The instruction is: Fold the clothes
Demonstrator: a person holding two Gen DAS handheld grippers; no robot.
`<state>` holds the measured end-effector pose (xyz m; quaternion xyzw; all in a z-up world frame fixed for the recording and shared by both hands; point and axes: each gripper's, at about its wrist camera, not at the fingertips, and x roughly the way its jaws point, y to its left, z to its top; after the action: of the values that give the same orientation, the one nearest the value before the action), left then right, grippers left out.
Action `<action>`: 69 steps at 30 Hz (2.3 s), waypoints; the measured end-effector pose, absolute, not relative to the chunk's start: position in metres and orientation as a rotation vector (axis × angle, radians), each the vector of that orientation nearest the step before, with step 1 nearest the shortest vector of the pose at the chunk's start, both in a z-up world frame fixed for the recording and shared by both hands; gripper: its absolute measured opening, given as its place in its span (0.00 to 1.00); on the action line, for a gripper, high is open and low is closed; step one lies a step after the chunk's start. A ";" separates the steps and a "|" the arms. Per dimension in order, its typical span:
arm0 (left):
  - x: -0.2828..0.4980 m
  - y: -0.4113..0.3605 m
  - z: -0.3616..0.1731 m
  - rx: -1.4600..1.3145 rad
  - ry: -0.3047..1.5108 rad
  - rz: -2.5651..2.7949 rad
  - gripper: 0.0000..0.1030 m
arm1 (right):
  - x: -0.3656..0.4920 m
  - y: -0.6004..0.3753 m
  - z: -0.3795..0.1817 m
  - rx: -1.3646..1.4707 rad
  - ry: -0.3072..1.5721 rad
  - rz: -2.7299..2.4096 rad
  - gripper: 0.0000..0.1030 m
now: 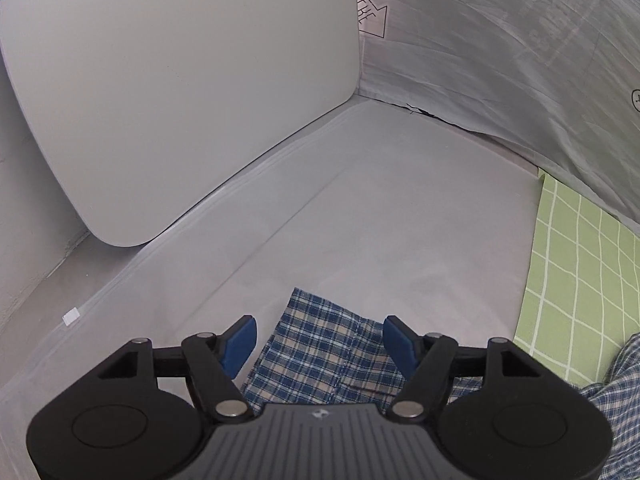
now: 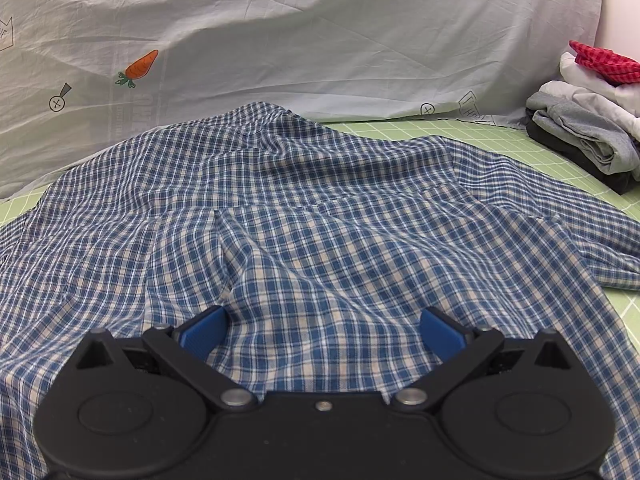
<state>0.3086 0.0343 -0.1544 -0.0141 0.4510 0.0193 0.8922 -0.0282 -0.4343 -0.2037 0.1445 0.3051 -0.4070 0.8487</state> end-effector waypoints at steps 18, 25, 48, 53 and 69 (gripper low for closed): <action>0.319 0.065 -0.135 -0.241 0.821 0.211 0.10 | -0.031 -0.437 -0.204 0.301 0.645 -0.855 1.00; 0.298 0.068 -0.116 -0.235 0.780 0.205 0.47 | -0.032 -0.441 -0.204 0.310 0.644 -0.854 1.00; 0.033 -0.041 -0.124 -0.097 1.117 -0.295 0.71 | -0.230 -0.439 -0.174 0.410 0.796 -0.869 1.00; 0.004 -0.050 -0.121 -0.076 1.123 -0.272 0.71 | -0.259 -0.436 -0.180 0.441 0.835 -0.796 0.86; -0.050 -0.097 -0.112 0.000 1.104 -0.250 0.71 | -0.303 -0.476 -0.177 0.433 0.836 -0.843 0.01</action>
<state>-0.0498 -0.0973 -0.1116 0.0000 0.5230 -0.1184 0.8441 -0.3029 -0.4758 -0.1774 0.2026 0.3906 -0.3940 0.8070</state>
